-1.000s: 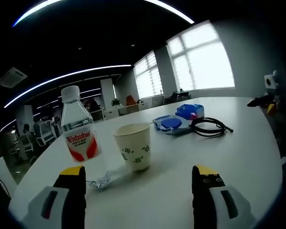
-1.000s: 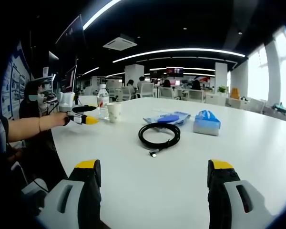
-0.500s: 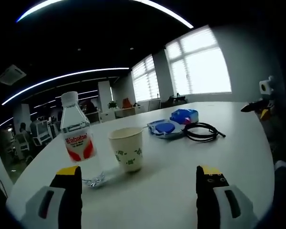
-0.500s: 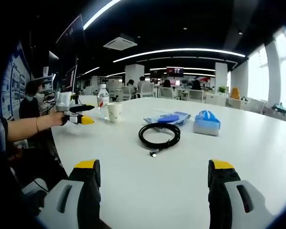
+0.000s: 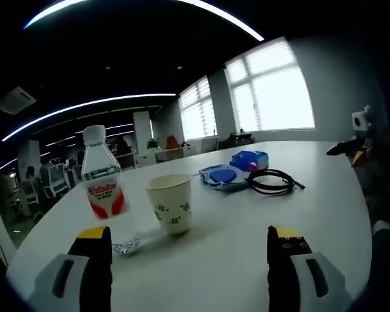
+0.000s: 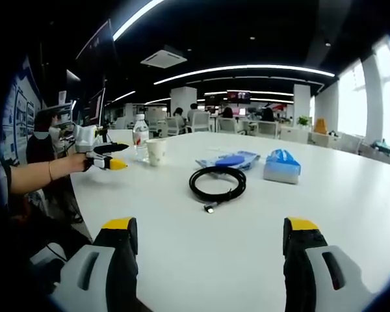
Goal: Arrange the tabletop items into an orderly group along one side of the table until the central work area is clear of visible clutter.
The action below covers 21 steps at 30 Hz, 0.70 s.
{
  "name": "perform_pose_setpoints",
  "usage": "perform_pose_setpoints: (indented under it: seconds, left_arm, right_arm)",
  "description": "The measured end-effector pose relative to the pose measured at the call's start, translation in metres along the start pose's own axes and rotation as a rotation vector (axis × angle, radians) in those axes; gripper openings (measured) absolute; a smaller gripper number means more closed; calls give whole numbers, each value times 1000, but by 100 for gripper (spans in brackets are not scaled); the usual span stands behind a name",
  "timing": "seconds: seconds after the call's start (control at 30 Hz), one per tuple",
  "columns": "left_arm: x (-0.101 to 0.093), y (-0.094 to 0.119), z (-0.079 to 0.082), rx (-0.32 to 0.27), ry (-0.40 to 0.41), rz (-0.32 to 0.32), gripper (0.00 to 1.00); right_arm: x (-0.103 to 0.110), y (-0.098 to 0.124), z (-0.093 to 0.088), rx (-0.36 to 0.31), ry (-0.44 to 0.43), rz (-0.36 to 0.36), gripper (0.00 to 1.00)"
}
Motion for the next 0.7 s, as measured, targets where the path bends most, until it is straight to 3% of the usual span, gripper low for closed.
perform_pose_setpoints:
  seconds: [0.33,0.7]
  left_arm:
    - [-12,4,-1,2,22,-25,99]
    - [-30,3,8,-16,19,-60,99]
  right_arm:
    - [-2,-2,2,-4,-5,-2,90]
    - [-8,-3,7,-18,0,-8,91]
Point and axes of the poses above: the point that each gripper's makers call its tool centre point, and the gripper's own axes: y roughly backward along the fingers, x roughly to its left, z roughly out of its top, the point moved 9 cm from there along y, roughly backward along the fingers, and after that the axes turned 12 degrees about -z, right-handed, at the moved point
